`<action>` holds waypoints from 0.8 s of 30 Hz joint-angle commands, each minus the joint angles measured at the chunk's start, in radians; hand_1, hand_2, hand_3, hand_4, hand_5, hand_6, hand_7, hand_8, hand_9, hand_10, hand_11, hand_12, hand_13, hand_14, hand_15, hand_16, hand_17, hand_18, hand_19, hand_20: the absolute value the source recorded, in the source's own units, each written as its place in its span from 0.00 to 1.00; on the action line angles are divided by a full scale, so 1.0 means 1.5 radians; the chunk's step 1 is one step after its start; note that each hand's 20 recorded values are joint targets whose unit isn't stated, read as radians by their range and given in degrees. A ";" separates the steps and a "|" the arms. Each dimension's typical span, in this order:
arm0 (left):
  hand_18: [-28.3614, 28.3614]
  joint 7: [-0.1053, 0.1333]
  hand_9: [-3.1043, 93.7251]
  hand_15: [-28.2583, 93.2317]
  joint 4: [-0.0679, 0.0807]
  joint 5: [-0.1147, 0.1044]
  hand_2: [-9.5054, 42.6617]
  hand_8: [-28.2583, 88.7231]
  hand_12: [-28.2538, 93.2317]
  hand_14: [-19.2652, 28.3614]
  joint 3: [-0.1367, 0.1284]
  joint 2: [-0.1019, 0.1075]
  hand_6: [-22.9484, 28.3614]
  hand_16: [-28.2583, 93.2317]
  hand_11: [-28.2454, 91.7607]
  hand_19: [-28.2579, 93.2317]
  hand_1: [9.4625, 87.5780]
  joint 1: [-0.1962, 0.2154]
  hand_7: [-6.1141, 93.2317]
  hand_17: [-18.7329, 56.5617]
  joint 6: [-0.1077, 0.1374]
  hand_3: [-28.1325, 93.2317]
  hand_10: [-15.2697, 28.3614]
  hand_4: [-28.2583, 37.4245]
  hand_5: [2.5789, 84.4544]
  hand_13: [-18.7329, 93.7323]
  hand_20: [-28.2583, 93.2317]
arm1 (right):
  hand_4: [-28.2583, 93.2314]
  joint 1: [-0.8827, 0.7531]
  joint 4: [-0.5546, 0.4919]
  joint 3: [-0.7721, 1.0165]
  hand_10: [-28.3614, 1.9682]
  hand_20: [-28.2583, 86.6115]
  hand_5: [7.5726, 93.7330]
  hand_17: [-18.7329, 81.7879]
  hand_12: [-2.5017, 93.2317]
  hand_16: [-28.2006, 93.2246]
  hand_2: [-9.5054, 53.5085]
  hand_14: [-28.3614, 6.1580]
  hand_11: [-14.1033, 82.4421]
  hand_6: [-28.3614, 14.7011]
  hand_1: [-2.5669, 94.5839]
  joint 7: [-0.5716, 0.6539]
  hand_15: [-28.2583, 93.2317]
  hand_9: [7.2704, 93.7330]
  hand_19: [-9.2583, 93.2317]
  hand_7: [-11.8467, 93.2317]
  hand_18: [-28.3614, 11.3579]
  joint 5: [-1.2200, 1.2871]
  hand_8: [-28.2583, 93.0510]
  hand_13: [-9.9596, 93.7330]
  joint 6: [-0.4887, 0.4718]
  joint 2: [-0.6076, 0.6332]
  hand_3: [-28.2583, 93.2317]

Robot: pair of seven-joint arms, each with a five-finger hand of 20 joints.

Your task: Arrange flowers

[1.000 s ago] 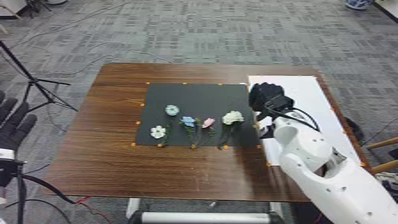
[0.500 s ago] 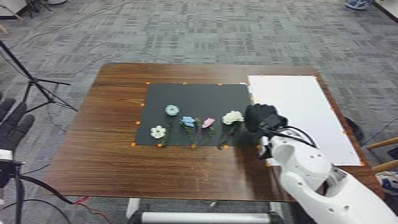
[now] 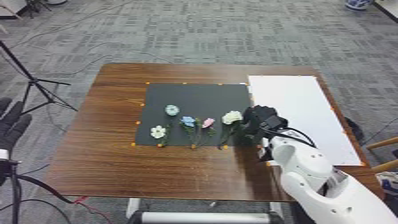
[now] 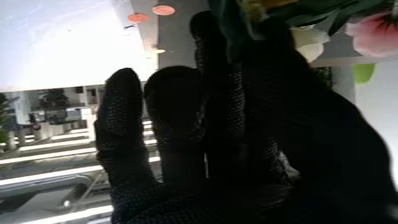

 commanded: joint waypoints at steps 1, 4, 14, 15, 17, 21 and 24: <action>0.67 0.002 0.31 0.39 -0.003 -0.005 0.53 0.19 0.34 0.67 -0.001 0.000 0.59 0.22 0.32 0.37 0.18 0.008 0.14 0.18 -0.006 0.81 0.65 0.00 0.38 0.33 0.31 | 0.00 -0.005 -0.010 -0.002 0.60 0.55 0.67 0.50 0.33 0.50 0.00 0.59 0.32 0.63 0.54 0.005 0.79 0.81 0.86 0.28 0.12 0.003 0.13 0.79 0.029 -0.002 0.80; 0.67 0.002 0.31 0.39 -0.001 -0.005 0.53 0.19 0.34 0.67 0.001 -0.001 0.59 0.22 0.32 0.37 0.18 0.003 0.14 0.18 -0.004 0.81 0.65 0.00 0.38 0.33 0.31 | 0.00 0.001 -0.006 -0.009 0.57 0.55 0.67 0.50 0.30 0.50 0.00 0.59 0.35 0.63 0.52 0.013 0.79 0.80 0.86 0.28 0.11 -0.007 0.13 0.79 0.038 -0.003 0.81; 0.67 0.001 0.31 0.39 -0.003 -0.004 0.53 0.19 0.34 0.67 0.003 -0.005 0.59 0.22 0.32 0.37 0.17 0.004 0.14 0.18 -0.002 0.81 0.65 0.00 0.38 0.33 0.31 | 0.00 -0.004 -0.010 -0.008 0.65 0.54 0.70 0.51 0.50 0.51 0.00 0.58 0.34 0.63 0.63 0.026 0.81 0.87 0.87 0.29 0.11 -0.001 0.15 0.80 0.061 -0.001 0.73; 0.67 0.001 0.31 0.39 -0.003 -0.004 0.53 0.19 0.34 0.67 0.002 -0.006 0.59 0.22 0.32 0.37 0.17 0.006 0.14 0.18 -0.003 0.81 0.65 0.00 0.38 0.33 0.31 | 0.00 -0.004 -0.011 -0.007 0.65 0.54 0.70 0.51 0.50 0.51 0.00 0.58 0.34 0.63 0.63 0.025 0.81 0.88 0.87 0.29 0.11 -0.001 0.18 0.80 0.063 -0.001 0.73; 0.67 0.003 0.31 0.39 -0.004 -0.005 0.53 0.19 0.34 0.67 0.003 -0.006 0.59 0.22 0.32 0.37 0.17 0.008 0.14 0.18 -0.003 0.81 0.65 0.00 0.38 0.33 0.31 | 0.00 -0.013 -0.016 -0.001 0.66 0.54 0.71 0.51 0.50 0.51 0.00 0.58 0.34 0.62 0.62 0.024 0.81 0.88 0.87 0.29 0.11 -0.004 0.21 0.80 0.079 0.002 0.78; 0.67 0.005 0.31 0.39 -0.005 -0.005 0.53 0.18 0.34 0.67 0.004 -0.007 0.59 0.22 0.32 0.37 0.17 0.013 0.14 0.18 -0.003 0.81 0.65 0.00 0.38 0.33 0.31 | 0.02 -0.033 -0.036 0.010 0.59 0.54 0.72 0.52 0.40 0.51 0.06 0.57 0.39 0.60 0.53 0.028 0.80 0.86 0.88 0.27 0.10 0.011 0.23 0.80 0.099 0.008 0.85; 0.67 0.008 0.31 0.39 -0.005 -0.006 0.53 0.18 0.34 0.67 0.003 -0.007 0.59 0.22 0.32 0.37 0.17 0.014 0.14 0.18 -0.003 0.81 0.65 0.00 0.38 0.33 0.31 | 0.02 -0.031 -0.038 0.004 0.51 0.53 0.71 0.52 0.28 0.50 0.13 0.55 0.46 0.59 0.47 0.032 0.80 0.83 0.88 0.26 0.09 0.003 0.22 0.81 0.109 0.009 0.84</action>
